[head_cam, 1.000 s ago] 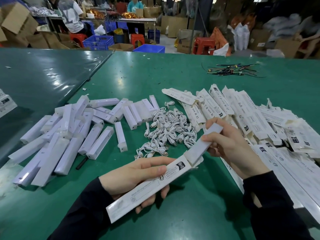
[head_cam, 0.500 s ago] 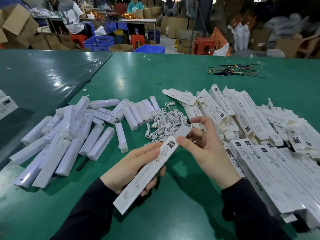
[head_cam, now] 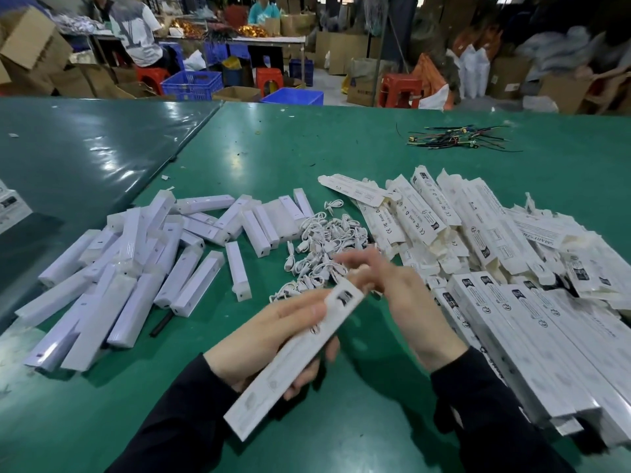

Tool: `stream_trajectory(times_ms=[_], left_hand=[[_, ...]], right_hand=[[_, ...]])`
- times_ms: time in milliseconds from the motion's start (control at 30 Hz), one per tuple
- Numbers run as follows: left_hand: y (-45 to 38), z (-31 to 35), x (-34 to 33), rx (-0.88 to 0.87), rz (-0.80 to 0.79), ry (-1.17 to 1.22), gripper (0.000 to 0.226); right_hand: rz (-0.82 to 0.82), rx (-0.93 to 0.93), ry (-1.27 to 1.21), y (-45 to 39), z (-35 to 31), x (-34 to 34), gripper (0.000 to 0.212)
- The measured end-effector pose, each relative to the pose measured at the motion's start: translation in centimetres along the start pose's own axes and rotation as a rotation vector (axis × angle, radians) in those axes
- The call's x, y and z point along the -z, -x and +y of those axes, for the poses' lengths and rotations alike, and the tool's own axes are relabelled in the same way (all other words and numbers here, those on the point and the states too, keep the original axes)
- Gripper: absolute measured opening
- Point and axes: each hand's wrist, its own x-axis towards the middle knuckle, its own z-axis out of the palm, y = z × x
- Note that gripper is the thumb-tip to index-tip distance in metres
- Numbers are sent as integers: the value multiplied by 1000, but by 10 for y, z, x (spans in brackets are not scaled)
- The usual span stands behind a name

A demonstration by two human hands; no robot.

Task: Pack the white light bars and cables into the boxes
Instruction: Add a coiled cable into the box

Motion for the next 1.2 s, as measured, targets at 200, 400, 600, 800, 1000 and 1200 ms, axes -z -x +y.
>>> stream_trajectory(times_ms=[200,400,600,800,1000,1200], left_hand=[[0,7,14,-224,380,201,44],[-5,6,8,-308,508,149,44],[-7,5,6,-259,611,56,42],[-10,3,6,-123,687,16,22],[-10,3,7,-186,744,84,34],[-5,8,10,-66,596,171,35]], right_hand=[[315,10,497,-3,28,-7,4],[27,137,1053,-8,50,-27,40],[116,146,756,-9,47,-21,15],[336,84,144,-7,32,-15,10],[211,99,-67,-2,20,-20,10],[-116,132,-35,6,14,-22,17]])
